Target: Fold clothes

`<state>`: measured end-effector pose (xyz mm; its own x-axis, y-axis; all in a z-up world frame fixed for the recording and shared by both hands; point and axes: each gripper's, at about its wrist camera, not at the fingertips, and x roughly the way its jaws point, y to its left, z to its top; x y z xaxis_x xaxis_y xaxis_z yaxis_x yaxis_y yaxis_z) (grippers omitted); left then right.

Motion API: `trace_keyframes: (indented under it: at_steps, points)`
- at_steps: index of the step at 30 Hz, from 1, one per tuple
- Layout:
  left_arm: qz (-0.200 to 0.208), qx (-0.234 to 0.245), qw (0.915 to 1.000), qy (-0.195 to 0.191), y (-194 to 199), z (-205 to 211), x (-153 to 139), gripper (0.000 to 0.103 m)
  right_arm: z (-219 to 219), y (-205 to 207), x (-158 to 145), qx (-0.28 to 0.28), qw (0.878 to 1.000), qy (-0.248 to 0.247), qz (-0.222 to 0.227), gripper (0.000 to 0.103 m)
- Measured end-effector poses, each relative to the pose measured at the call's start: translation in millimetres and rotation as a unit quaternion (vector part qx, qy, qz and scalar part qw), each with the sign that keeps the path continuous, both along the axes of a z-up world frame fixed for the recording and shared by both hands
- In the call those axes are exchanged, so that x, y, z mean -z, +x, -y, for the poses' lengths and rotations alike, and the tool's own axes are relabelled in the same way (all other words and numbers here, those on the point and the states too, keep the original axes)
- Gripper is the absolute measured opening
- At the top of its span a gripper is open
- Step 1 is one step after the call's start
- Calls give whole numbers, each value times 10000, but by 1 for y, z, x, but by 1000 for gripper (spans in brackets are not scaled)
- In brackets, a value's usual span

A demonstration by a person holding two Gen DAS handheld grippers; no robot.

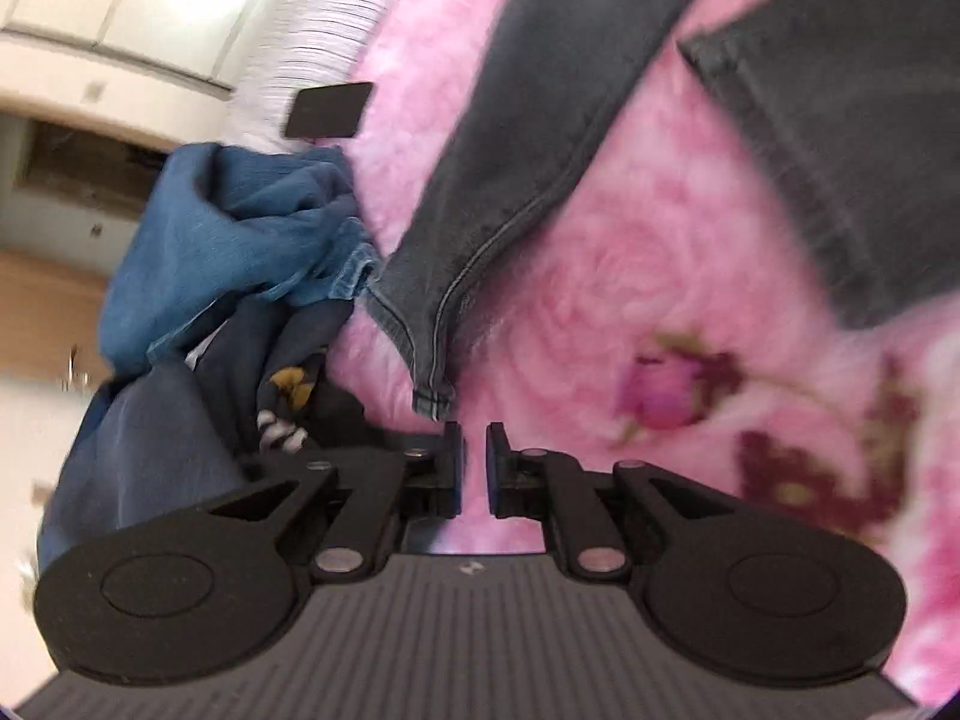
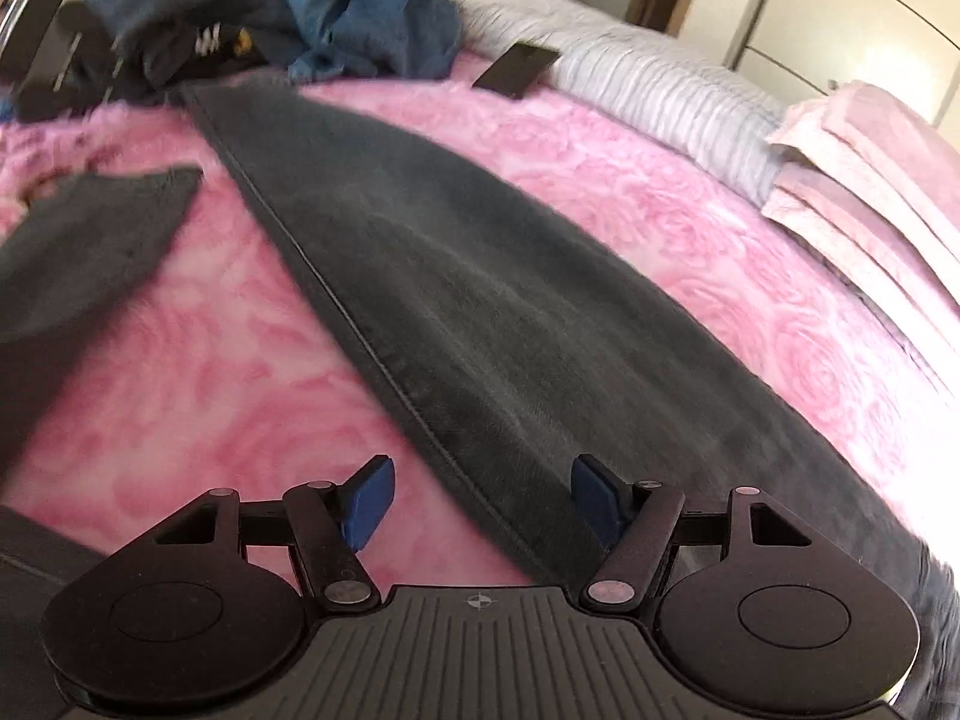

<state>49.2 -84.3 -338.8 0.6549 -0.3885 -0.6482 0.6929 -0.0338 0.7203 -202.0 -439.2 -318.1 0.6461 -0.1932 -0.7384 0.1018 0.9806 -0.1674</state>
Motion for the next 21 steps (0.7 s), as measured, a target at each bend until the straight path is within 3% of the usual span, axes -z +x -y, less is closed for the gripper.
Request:
trace_keyframes:
  at_steps: [1,4,7,9,11,13,15,19,21]
  points:
    - [-134,-74,9998,-157,-5,-5,-6,11,-4,-9,-5,58,9999,79,85,69]
    - [-844,-138,9943,-642,-23,-14,-24,35,-19,-37,-21,265,9985,326,340,69]
    - [-1913,-171,9757,-1055,-36,-11,-35,41,-38,-72,-35,501,9951,621,577,69]
    - [-2642,-267,9561,-1240,-40,-4,-37,46,-52,-95,-42,593,9936,685,671,69]
    - [-2980,-407,9458,-1226,-41,6,-29,55,-63,-119,-46,717,9925,685,717,70]
    - [-3195,-561,9389,-1149,-41,18,-17,55,-71,-141,-47,895,9910,661,742,76]
    - [-3349,-700,9334,-1081,-42,28,-7,55,-77,-163,-47,1127,9891,575,756,77]
    - [-3116,-773,9397,-1174,-55,23,-7,12,-70,-204,-40,1792,9786,699,735,77]
    - [-2924,-1033,9417,-1305,-57,-1,-17,12,-65,-219,-35,2128,9713,765,736,77]
